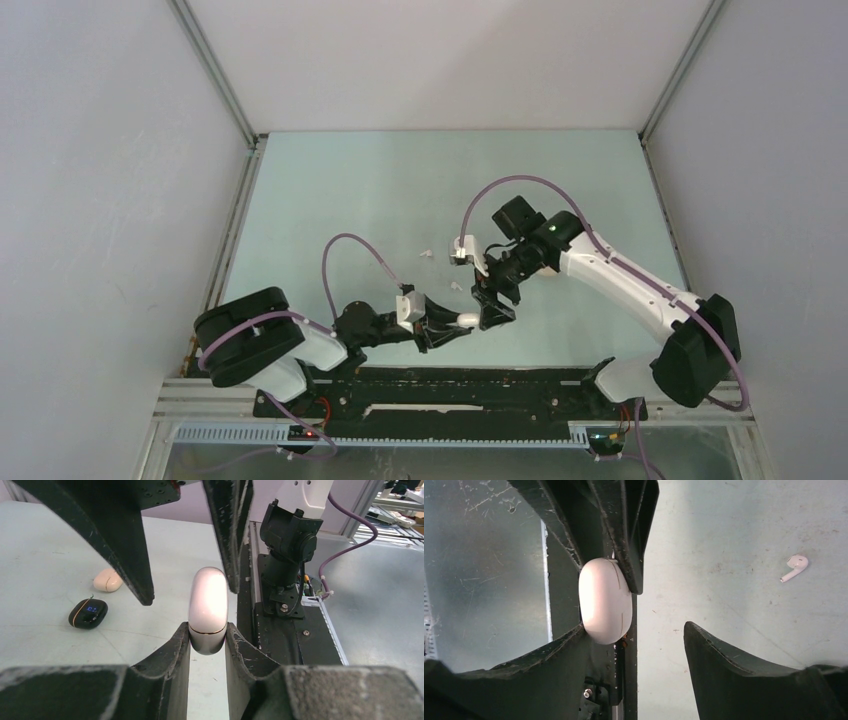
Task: Insert the wireless bluetooth earbuds into the charging case
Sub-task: Open the charging case to the charging case.
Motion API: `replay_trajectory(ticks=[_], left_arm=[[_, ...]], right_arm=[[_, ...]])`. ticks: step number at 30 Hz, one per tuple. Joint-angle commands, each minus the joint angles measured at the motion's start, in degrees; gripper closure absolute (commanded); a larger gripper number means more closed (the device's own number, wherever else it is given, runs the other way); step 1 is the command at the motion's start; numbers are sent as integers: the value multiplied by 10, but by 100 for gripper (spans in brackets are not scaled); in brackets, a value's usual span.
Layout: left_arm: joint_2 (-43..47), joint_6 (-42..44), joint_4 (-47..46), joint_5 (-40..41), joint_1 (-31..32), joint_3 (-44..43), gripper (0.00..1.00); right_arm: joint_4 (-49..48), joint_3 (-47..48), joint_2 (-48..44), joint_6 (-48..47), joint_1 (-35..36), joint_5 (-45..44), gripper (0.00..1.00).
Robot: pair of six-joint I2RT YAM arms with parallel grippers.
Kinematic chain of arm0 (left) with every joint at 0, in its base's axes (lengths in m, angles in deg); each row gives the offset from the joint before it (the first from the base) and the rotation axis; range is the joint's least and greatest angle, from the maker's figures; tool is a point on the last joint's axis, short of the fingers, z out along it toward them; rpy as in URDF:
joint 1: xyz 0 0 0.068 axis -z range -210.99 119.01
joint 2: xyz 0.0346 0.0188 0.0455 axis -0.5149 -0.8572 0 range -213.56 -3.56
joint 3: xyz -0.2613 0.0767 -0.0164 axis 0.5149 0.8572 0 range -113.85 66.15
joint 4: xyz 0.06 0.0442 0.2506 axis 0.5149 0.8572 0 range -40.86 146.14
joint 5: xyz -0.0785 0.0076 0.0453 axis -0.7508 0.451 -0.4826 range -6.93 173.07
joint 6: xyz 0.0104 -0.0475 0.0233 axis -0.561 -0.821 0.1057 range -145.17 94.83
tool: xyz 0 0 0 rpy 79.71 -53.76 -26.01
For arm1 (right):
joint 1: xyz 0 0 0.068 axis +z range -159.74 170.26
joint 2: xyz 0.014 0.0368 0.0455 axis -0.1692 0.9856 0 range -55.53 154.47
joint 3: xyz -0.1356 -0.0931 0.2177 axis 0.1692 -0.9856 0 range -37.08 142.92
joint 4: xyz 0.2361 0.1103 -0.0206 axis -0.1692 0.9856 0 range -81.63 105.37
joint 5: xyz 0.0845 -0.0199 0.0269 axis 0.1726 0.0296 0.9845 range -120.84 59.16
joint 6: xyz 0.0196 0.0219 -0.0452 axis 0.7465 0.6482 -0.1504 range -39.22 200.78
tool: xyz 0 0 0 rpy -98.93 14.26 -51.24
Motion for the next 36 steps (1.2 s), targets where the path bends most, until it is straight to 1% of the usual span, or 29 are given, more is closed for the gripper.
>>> replay_trajectory(ticks=[1, 6, 12, 23, 26, 29, 31, 33, 36], left_arm=[[0, 0, -58, -20, 3, -4, 100], [1, 2, -58, -26, 3, -3, 100], [-1, 2, -58, -27, 3, -5, 100], [-10, -4, -58, -22, 3, -8, 100], [-13, -9, -59, -11, 3, -9, 100], [-8, -12, -59, 6, 3, -4, 100], [3, -15, -58, 17, 3, 2, 100], [17, -17, -58, 25, 2, 11, 100], [57, -25, -47, 53, 2, 30, 100]], right_arm=[[-9, 25, 29, 5, -15, 20, 31], [15, 55, 46, 3, -32, 58, 32], [35, 66, 53, -3, -40, 90, 32], [41, 66, 44, -8, -48, 104, 32], [80, 86, 35, -37, -58, 137, 32], [102, 106, 15, -56, -87, 161, 31], [96, 107, -1, -56, -112, 158, 31], [80, 104, -11, -54, -134, 144, 35], [10, 76, -20, -21, -154, 102, 40]])
